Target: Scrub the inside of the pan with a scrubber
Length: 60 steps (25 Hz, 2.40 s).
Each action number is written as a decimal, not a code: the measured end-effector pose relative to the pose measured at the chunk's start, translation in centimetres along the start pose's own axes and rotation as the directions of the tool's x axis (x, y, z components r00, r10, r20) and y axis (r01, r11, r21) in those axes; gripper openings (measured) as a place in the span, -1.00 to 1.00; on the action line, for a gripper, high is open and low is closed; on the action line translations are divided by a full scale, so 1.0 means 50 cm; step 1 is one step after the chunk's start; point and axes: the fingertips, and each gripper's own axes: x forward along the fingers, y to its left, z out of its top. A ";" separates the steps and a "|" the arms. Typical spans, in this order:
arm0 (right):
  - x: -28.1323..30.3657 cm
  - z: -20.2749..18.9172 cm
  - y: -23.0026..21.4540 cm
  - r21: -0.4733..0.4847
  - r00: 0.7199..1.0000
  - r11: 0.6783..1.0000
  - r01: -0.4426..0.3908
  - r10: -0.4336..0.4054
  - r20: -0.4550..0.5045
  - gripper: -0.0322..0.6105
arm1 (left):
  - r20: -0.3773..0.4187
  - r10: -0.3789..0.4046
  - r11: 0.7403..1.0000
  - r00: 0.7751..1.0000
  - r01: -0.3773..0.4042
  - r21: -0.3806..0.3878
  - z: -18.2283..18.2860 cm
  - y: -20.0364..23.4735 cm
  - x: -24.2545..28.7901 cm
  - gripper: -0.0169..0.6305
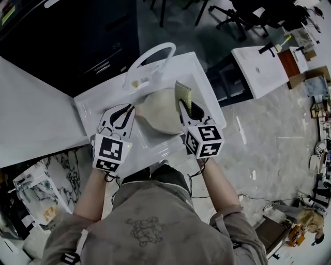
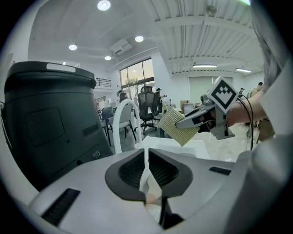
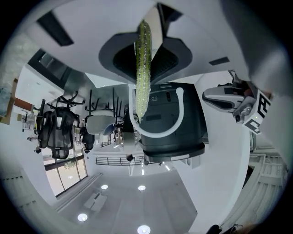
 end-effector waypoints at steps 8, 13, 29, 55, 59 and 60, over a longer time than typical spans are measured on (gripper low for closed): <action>0.117 -0.124 -0.059 -0.026 0.985 0.999 -0.018 0.013 -0.172 -0.66 | -0.084 -0.015 0.999 0.996 0.012 -0.043 -0.059 -0.012 0.072 -0.83; 0.195 -0.203 -0.098 -0.038 0.963 0.999 -0.038 0.026 -0.269 -0.66 | -0.128 0.015 0.997 0.992 -0.025 -0.071 -0.084 -0.008 0.123 -0.83; 0.367 -0.419 -0.177 -0.148 0.843 0.987 -0.067 -0.023 -0.537 -0.66 | -0.243 0.058 0.980 0.968 -0.101 -0.169 -0.178 -0.021 0.210 -0.83; 0.440 -0.536 -0.034 -0.102 0.742 0.932 -0.348 0.208 -0.637 -0.66 | -0.310 0.114 0.960 0.944 -0.185 -0.210 -0.268 -0.019 0.172 -0.83; 0.424 -0.529 0.034 -0.049 0.697 0.886 -0.461 0.327 -0.638 -0.66 | -0.311 0.120 0.959 0.943 -0.191 -0.210 -0.276 -0.020 0.166 -0.83; 0.419 -0.528 0.049 -0.038 0.682 0.873 -0.487 0.353 -0.641 -0.66 | -0.314 0.119 0.958 0.942 -0.192 -0.213 -0.278 -0.021 0.164 -0.83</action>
